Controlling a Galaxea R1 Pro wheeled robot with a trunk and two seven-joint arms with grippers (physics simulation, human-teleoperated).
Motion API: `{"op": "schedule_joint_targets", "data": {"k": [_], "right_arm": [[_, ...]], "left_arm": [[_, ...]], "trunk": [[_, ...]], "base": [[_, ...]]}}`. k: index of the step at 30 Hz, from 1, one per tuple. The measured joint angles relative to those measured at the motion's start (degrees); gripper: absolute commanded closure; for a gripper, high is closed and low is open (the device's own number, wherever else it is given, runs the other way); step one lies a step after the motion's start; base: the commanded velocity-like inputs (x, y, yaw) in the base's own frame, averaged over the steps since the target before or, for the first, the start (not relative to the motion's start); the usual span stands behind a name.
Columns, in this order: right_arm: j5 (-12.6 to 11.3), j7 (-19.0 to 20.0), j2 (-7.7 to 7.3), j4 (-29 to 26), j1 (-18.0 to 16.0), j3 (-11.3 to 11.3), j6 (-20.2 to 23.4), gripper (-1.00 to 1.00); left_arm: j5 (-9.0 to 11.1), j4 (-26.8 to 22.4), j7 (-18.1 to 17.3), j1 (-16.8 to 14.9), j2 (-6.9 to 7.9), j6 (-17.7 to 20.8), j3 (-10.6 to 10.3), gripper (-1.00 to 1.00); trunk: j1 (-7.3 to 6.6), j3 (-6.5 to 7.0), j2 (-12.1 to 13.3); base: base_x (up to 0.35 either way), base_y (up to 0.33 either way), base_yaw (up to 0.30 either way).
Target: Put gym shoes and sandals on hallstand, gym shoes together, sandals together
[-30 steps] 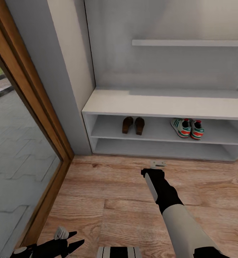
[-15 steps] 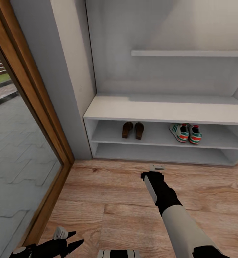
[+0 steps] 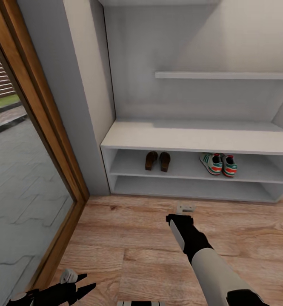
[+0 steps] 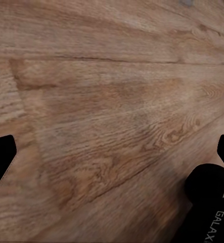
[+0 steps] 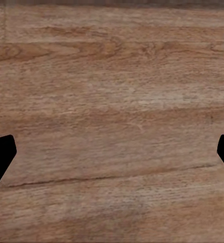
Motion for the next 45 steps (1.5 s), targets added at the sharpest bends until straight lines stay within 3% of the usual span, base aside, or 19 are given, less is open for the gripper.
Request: {"op": "schedule_joint_targets", "data": {"k": [10, 13, 18, 24, 29, 33, 38, 39, 43, 45], "right_arm": [[0.21, 1.19, 0.0, 8.88, 0.05, 0.21, -8.05, -1.0], [0.71, 6.34, 0.0, 12.63, 0.07, 0.25, -11.72, -1.0], [0.92, 13.95, 0.0, 14.57, 0.07, 0.27, -13.38, -1.0], [1.0, 22.15, -3.26, 15.18, 0.03, 0.27, -13.89, -1.0], [1.19, 22.75, -4.01, 15.91, 0.04, 0.28, -13.92, -1.0], [1.76, 22.86, -5.79, 18.47, 0.03, 0.32, -14.32, -1.0], [4.65, 23.05, -8.4, 20.15, 0.08, 0.46, -15.53, -1.0], [6.27, 23.11, -9.72, 22.4, 0.69, 0.47, -16.74, -1.0], [7.26, 23.15, -10.56, 25.51, 2.08, 0.48, -20.16, -1.0], [7.7, 23.15, -11.08, 27.41, 3.02, 0.47, -24.2, -1.0]], "left_arm": [[0.04, 0.0, 0.31, -0.01, 1.69, 0.04, 0.1, -1.0], [0.03, 0.0, 0.6, -0.01, 2.0, 0.07, 0.13, -1.0], [0.02, 0.0, 0.84, -0.01, 2.12, 0.07, 0.16, -1.0], [-0.02, 0.0, 0.96, 0.0, 2.23, 0.05, 0.23, -1.0], [-0.06, 0.0, 1.06, 0.0, 2.83, 0.05, 0.24, -1.0], [-0.04, -0.01, 1.15, 0.0, 3.18, 0.07, 0.27, -1.0], [-0.01, -0.01, 1.73, 0.0, 3.26, 0.05, 0.27, -1.0], [-0.03, -0.02, 2.05, 0.01, 3.16, 0.0, 0.25, -1.0], [-0.01, -0.01, 2.5, 0.05, 3.06, -0.05, 0.26, -1.0], [0.0, -0.01, 2.73, 0.07, 2.96, -0.06, 0.29, -1.0]], "trunk": [[-2.2, 1.79, 4.01], [-2.85, 2.33, 5.21], [-3.95, 3.23, 7.22], [-5.27, 4.31, 9.62], [-6.37, 5.2, 11.63], [-7.25, 5.92, 13.23], [-8.35, 6.82, 15.24], [-8.56, 6.99, 15.64], [-9.45, 7.71, 17.24], [-9.88, 8.07, 18.05]], "base": [[0.0, 0.0, 0.0], [0.0, 0.0, 0.0], [0.0, 0.0, 0.0], [0.0, 0.0, 0.0], [0.0, 0.0, 0.0], [0.0, 0.0, 0.0], [0.0, 0.0, 0.0], [0.0, 0.0, 0.0], [0.0, 0.0, 0.0], [0.0, 0.0, 0.0]]}}
